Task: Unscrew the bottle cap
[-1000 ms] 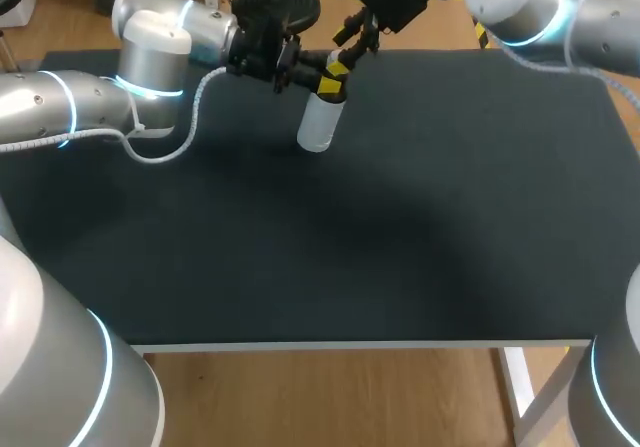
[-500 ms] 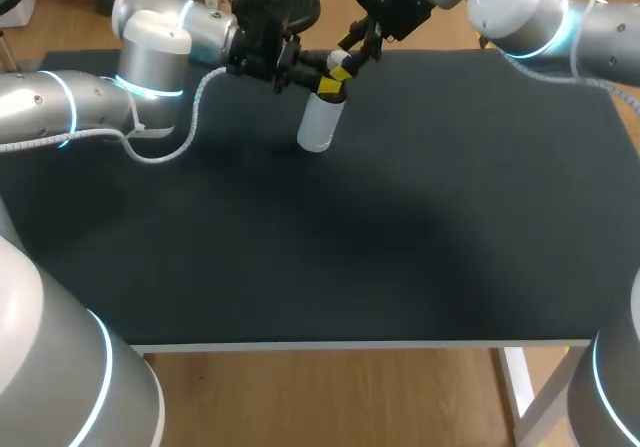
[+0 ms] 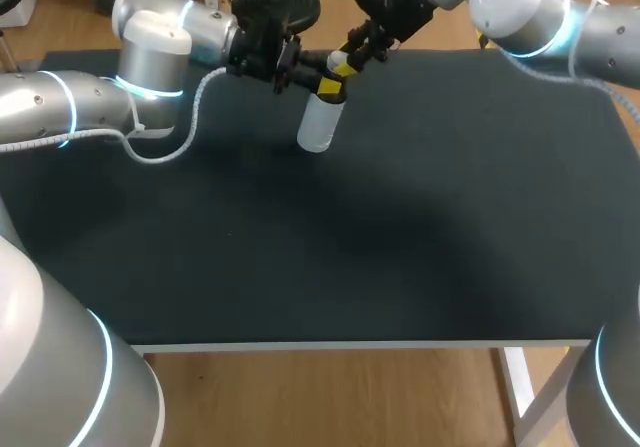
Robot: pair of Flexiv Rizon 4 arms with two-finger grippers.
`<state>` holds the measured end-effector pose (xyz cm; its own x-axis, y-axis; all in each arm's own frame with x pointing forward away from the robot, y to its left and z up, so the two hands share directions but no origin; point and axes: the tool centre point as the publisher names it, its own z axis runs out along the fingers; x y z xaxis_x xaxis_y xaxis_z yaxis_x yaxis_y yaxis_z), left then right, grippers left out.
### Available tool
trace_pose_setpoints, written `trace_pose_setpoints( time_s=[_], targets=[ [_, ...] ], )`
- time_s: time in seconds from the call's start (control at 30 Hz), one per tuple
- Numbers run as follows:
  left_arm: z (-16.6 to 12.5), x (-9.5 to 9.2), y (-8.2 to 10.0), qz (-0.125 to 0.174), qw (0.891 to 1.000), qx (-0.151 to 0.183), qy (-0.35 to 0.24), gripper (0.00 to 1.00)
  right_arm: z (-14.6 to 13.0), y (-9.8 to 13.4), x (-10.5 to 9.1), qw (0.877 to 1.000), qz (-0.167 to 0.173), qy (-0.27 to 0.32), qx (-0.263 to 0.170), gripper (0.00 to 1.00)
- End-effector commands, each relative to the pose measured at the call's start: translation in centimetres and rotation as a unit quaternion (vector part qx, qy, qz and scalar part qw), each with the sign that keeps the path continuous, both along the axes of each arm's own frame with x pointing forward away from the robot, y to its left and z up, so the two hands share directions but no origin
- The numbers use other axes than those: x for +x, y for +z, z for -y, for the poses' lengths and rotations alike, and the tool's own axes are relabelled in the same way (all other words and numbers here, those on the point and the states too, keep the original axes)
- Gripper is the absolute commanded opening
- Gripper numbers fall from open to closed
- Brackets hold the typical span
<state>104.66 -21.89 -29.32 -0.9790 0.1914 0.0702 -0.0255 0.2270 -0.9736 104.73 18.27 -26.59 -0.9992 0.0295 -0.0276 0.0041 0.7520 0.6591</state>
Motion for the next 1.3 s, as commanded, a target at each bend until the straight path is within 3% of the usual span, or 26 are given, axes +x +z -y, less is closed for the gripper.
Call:
trace_pose_setpoints(
  time_s=[0.03, 0.5, 0.9, 1.23, 1.3],
  targets=[
    [0.0, 0.4, -0.2, -0.001, 1.0, -0.002, -0.002, 0.0, 0.2, 0.0, 0.3, 0.999, 0.005, 0.043, 0.008, 0.0],
    [0.0, 0.4, -0.2, -0.001, 1.0, -0.002, -0.002, 0.0, 0.3, 1.0, 0.9, 0.977, 0.021, 0.207, 0.045, 0.0],
    [0.0, 0.4, -0.2, -0.001, 1.0, -0.002, -0.002, 0.0, 0.4, 1.1, 1.0, 0.949, 0.095, 0.3, 0.02, 0.0],
    [0.0, 0.4, -0.2, -0.001, 1.0, -0.002, -0.002, 0.0, 0.1, 1.5, 0.6, 0.919, 0.12, 0.365, 0.084, 0.0],
    [0.0, 0.4, -0.2, -0.001, 1.0, -0.002, -0.002, 0.0, 0.1, 1.6, 0.6, 0.92, 0.116, 0.362, 0.092, 0.0]
  ],
)
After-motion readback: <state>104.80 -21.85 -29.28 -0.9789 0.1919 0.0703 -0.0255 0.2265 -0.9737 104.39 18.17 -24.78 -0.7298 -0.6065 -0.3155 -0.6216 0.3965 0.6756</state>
